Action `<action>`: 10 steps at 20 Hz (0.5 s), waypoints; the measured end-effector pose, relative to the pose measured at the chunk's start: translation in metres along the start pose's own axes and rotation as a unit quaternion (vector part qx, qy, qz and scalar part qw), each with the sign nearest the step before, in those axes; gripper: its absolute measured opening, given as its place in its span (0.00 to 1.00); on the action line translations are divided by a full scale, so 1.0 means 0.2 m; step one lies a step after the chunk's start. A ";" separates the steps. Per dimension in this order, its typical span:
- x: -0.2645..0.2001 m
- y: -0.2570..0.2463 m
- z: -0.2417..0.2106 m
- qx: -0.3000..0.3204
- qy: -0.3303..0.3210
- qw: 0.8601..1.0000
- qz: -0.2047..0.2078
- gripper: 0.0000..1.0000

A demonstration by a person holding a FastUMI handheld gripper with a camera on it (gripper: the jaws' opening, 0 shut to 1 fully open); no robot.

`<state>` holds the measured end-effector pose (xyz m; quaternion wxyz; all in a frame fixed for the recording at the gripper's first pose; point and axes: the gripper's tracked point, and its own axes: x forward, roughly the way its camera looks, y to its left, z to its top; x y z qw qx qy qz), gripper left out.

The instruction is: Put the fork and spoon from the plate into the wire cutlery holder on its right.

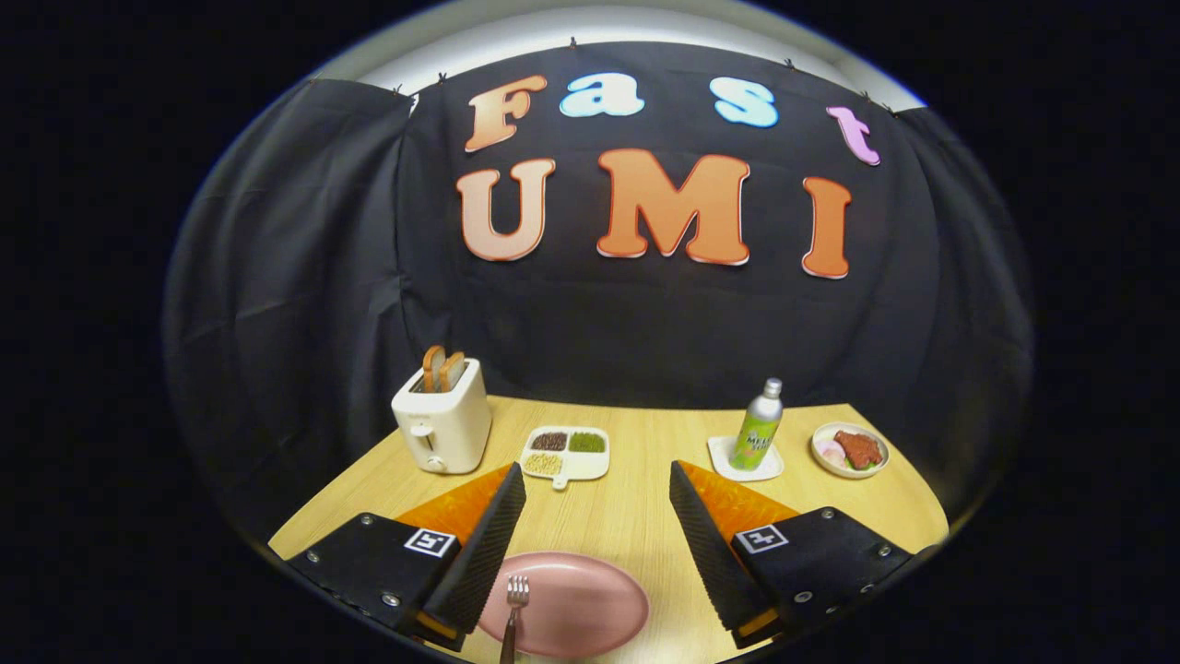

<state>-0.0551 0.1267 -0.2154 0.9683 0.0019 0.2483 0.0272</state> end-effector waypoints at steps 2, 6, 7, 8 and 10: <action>0.02 0.03 -0.12 0.004 0.030 1.000 0.003 0.94; 0.04 0.09 -0.42 0.003 0.108 0.994 0.021 0.94; 0.04 0.11 -0.49 0.002 0.128 0.991 0.027 0.94; 0.04 0.13 -0.56 0.001 0.147 0.989 0.031 0.94; 0.05 0.16 -0.69 -0.004 0.179 0.983 0.037 0.95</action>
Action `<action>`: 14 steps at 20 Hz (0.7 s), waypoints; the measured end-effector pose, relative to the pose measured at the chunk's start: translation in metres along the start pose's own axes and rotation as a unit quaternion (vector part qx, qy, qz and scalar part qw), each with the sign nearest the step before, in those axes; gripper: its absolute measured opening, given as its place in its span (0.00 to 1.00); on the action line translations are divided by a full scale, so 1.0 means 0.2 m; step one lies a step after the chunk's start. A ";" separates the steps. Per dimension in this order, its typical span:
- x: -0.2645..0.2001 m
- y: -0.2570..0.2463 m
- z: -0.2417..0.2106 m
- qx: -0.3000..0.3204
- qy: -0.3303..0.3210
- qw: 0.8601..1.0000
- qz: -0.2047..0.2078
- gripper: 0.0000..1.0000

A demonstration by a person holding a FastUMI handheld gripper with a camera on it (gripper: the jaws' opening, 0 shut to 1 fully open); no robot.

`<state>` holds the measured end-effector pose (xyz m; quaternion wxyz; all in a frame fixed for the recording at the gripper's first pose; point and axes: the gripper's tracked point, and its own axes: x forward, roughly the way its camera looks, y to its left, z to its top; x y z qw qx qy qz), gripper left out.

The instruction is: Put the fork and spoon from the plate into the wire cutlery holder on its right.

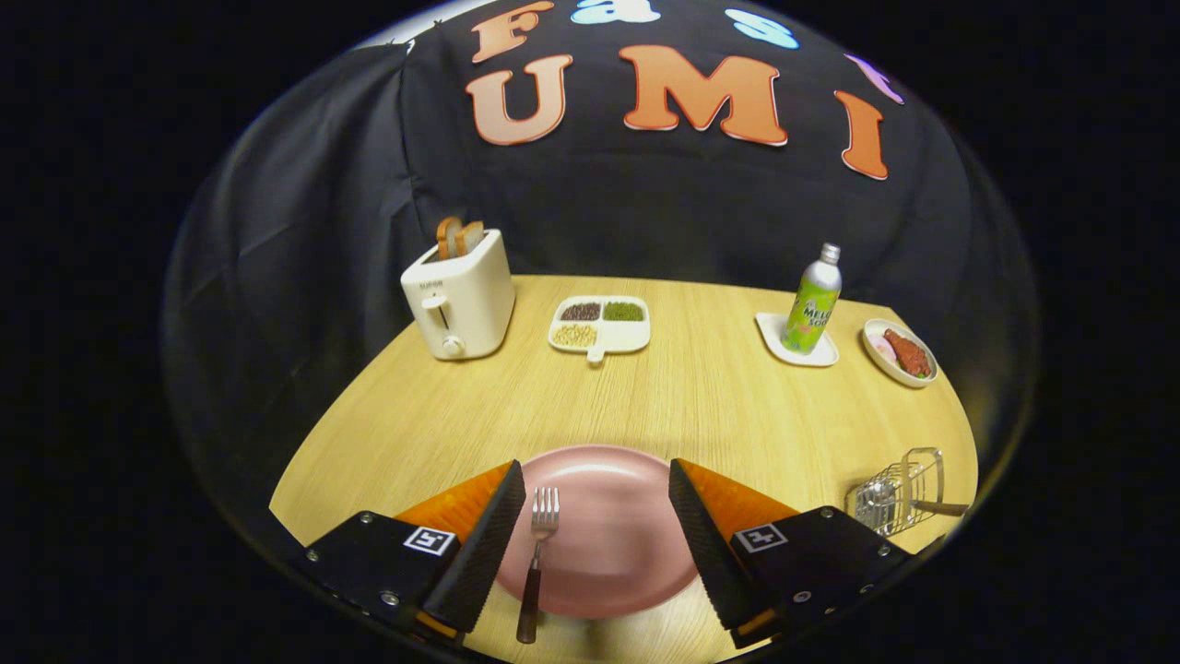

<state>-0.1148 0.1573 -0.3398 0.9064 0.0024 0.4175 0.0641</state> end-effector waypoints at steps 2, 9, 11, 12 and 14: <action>0.05 0.03 -0.12 -0.015 0.037 0.999 0.003 0.92; 0.14 0.16 -0.39 -0.056 0.136 0.989 0.033 0.78; 0.16 0.17 -0.46 -0.067 0.167 0.983 0.039 0.73; 0.17 0.18 -0.50 -0.069 0.181 0.980 0.042 0.72; 0.17 0.21 -0.53 -0.073 0.204 0.975 0.046 0.63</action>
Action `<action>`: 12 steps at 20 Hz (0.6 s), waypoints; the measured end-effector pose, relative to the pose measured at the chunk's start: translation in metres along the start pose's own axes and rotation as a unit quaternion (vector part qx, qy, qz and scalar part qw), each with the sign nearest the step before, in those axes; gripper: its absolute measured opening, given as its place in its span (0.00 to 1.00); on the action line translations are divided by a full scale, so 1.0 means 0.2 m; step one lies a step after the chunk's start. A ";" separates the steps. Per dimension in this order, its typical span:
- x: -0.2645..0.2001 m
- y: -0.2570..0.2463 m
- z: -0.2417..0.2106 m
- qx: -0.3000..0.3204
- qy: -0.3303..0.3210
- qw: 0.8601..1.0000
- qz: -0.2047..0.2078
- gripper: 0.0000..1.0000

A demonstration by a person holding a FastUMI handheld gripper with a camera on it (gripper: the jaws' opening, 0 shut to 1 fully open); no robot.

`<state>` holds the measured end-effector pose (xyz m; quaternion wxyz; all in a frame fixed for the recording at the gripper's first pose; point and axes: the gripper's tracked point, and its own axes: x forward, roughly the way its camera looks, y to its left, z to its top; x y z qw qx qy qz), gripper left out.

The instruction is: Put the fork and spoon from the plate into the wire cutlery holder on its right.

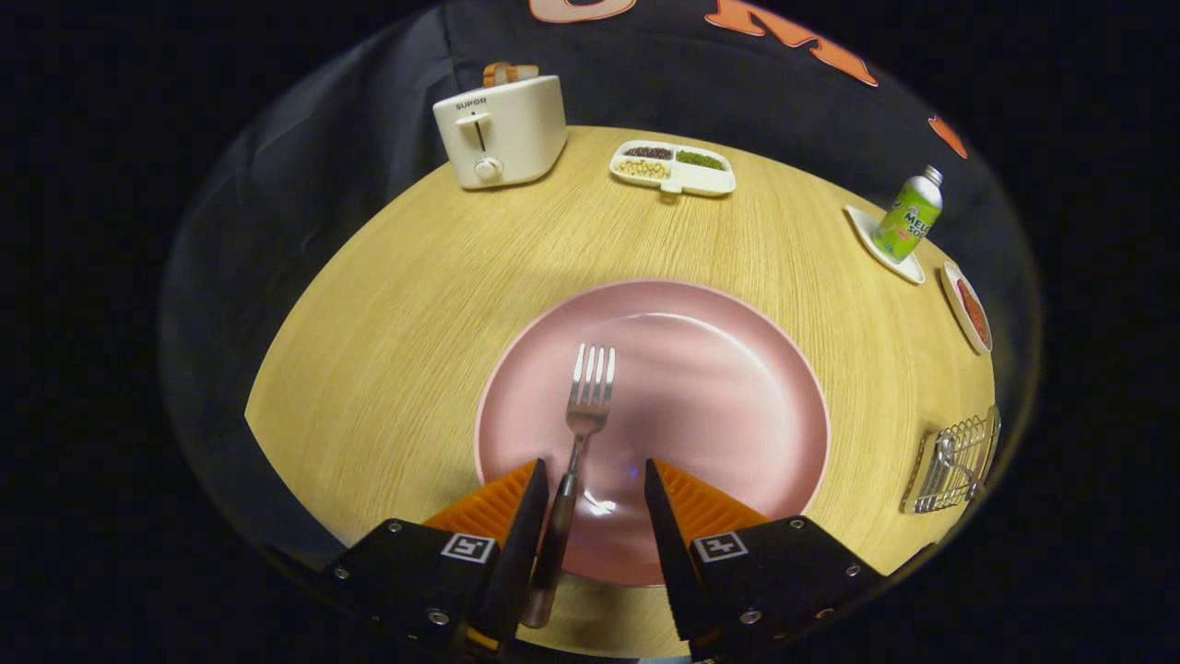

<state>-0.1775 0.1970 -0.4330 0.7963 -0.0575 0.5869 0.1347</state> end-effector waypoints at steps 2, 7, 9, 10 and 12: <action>0.01 -0.01 0.00 -0.003 0.011 1.000 -0.005 0.53; 0.02 -0.03 -0.01 -0.012 0.033 0.999 -0.017 0.24; 0.02 -0.03 -0.02 -0.013 0.039 0.999 -0.014 0.10; 0.02 -0.03 -0.02 -0.016 0.042 0.999 -0.010 0.09; 0.01 -0.03 -0.03 -0.013 0.045 0.999 -0.006 0.06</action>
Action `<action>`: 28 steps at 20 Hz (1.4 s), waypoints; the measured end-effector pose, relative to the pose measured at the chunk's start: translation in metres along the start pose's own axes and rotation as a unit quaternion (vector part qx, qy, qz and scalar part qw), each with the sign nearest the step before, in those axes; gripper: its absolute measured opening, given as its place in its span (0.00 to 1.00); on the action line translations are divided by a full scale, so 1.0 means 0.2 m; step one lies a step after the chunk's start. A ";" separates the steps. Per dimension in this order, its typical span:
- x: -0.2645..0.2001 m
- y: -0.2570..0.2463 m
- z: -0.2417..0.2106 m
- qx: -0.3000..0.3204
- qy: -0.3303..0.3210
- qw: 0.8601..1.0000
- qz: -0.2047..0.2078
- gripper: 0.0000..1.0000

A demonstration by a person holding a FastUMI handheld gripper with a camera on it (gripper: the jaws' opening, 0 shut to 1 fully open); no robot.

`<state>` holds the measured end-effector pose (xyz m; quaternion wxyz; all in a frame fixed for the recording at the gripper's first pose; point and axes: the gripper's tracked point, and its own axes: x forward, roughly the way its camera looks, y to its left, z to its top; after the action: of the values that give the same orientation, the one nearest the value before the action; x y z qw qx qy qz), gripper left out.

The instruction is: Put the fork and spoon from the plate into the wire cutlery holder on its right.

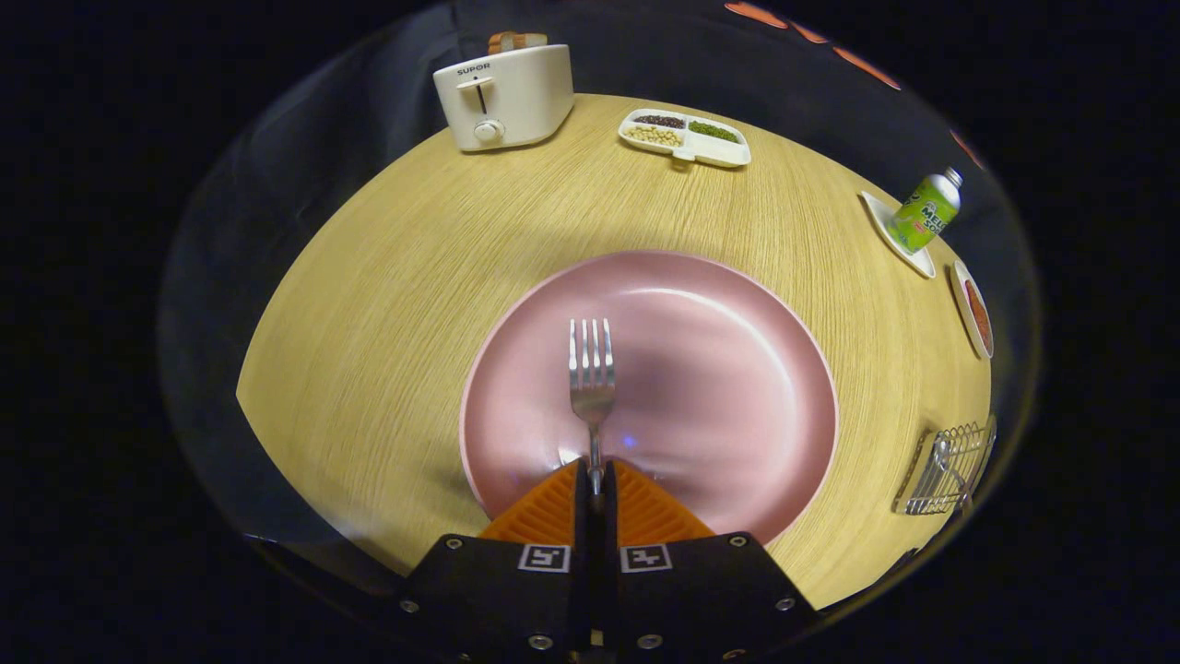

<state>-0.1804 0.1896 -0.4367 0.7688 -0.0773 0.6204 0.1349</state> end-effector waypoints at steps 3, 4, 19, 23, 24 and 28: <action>-0.02 -0.04 0.00 0.006 -0.006 1.000 0.000 0.05; -0.04 -0.06 0.01 0.010 -0.012 1.000 -0.001 0.05; -0.50 -0.78 0.09 0.099 -0.096 0.988 -0.074 0.05; -0.66 -1.05 0.06 0.134 -0.107 0.980 -0.104 0.05; -0.70 -1.11 0.04 0.142 -0.107 0.978 -0.112 0.05; -0.81 -1.28 -0.11 0.156 -0.079 0.975 -0.135 0.05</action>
<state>-0.1543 -0.0788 -0.2959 0.8292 -0.0287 0.5547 -0.0632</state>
